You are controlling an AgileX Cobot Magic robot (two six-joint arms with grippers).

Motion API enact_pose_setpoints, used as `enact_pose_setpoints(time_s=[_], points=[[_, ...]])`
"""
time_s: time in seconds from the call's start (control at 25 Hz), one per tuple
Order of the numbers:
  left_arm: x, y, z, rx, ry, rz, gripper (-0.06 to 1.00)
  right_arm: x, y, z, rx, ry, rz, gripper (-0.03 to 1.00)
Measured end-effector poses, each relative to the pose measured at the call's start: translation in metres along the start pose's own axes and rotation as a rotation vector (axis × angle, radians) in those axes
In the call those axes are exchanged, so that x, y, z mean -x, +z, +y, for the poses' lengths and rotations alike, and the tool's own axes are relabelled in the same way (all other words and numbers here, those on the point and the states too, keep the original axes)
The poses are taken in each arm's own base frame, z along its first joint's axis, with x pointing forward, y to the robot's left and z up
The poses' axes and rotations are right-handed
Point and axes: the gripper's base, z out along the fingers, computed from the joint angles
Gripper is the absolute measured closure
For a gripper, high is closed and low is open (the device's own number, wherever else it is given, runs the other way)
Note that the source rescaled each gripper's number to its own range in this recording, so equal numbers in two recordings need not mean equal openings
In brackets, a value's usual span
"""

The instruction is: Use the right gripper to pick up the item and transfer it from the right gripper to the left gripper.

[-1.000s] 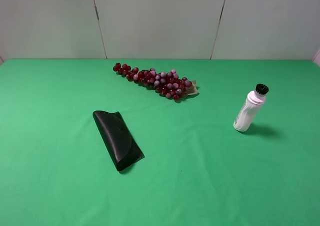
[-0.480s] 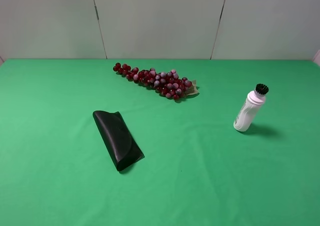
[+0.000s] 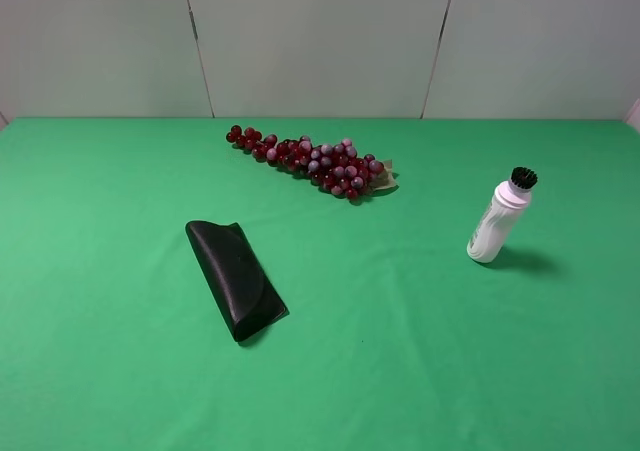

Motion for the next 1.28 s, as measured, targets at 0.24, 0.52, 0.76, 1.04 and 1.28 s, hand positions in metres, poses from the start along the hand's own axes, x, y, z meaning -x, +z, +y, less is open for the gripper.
enact_pose_setpoints(time_s=[0.24,0.52,0.76,1.04,1.28], points=[[0.0,0.0,0.0,0.0,0.0,0.0,-0.06,0.043,0.03,0.003,-0.009,-0.045,0.227,-0.03],[0.0,0.0,0.0,-0.001,-0.001,0.0,-0.06,0.091,0.099,0.01,-0.002,-0.105,0.507,-0.03],[0.0,0.0,0.0,-0.001,-0.001,0.0,-0.06,0.095,0.167,0.019,0.033,-0.126,0.697,-0.03],[0.0,0.0,0.0,-0.001,-0.001,0.0,-0.06,0.09,0.239,0.07,0.175,-0.239,0.832,-0.03],[0.0,0.0,0.0,-0.001,-0.001,0.0,-0.06,0.089,0.278,0.1,0.228,-0.27,0.877,-0.03]])
